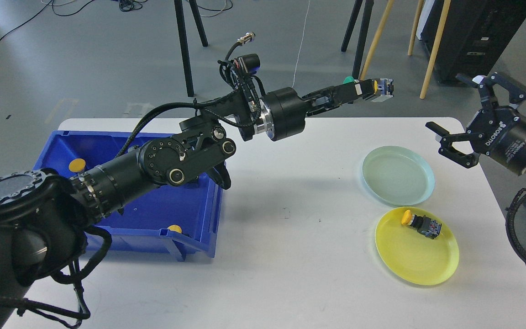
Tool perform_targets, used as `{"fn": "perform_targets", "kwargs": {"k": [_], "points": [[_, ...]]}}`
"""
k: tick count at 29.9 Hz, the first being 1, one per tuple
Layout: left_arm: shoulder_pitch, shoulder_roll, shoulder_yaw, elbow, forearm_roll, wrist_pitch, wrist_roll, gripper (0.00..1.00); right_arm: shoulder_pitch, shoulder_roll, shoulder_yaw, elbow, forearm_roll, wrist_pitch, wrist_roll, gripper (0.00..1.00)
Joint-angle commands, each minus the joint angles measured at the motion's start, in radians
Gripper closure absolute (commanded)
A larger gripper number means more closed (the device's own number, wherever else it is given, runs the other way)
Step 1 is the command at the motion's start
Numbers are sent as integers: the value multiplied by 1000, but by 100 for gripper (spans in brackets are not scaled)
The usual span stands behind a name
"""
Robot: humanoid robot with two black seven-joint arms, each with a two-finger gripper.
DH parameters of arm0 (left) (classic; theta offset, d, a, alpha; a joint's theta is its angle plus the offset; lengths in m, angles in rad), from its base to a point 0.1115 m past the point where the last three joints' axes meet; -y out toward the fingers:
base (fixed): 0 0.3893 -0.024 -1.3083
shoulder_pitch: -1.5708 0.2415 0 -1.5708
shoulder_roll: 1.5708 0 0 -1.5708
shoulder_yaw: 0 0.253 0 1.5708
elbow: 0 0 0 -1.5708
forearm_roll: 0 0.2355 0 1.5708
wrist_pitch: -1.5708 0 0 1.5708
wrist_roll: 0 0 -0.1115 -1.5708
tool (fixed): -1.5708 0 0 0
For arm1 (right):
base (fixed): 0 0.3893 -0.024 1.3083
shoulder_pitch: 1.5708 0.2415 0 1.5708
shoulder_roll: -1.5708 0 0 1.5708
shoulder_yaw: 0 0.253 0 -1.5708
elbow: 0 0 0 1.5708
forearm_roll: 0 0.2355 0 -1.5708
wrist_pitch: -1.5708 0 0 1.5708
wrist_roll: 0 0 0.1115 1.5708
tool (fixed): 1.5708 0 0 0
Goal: Pass button and place on color plate
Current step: 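Grasp the green button with the right gripper from the left gripper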
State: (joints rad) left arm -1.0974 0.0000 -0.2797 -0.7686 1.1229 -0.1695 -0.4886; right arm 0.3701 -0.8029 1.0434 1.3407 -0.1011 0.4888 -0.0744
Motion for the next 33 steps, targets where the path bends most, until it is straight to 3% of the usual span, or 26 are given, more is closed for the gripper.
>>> {"fn": "perform_targets", "kwargs": {"k": [1,7,27,29,33], "points": [[2,0,-4,0,-5,-1,0,100,120,27,-130,-14,-5,0,7,1],[1,0,-7,8,-9,-4,0,100,265,94,-266,-48,-6,0,8,1],[2,0,-10,11,-14,-8,0,100,268,140,-244,-66,1,0,27,13],[2,0,-10,11,-15,-7,0,100,267,140,-243,-67,1,0,27,17],[4,0,-16,11,-20,-7,0,100,267,140,-229,-66,1,0,30,39]]}}
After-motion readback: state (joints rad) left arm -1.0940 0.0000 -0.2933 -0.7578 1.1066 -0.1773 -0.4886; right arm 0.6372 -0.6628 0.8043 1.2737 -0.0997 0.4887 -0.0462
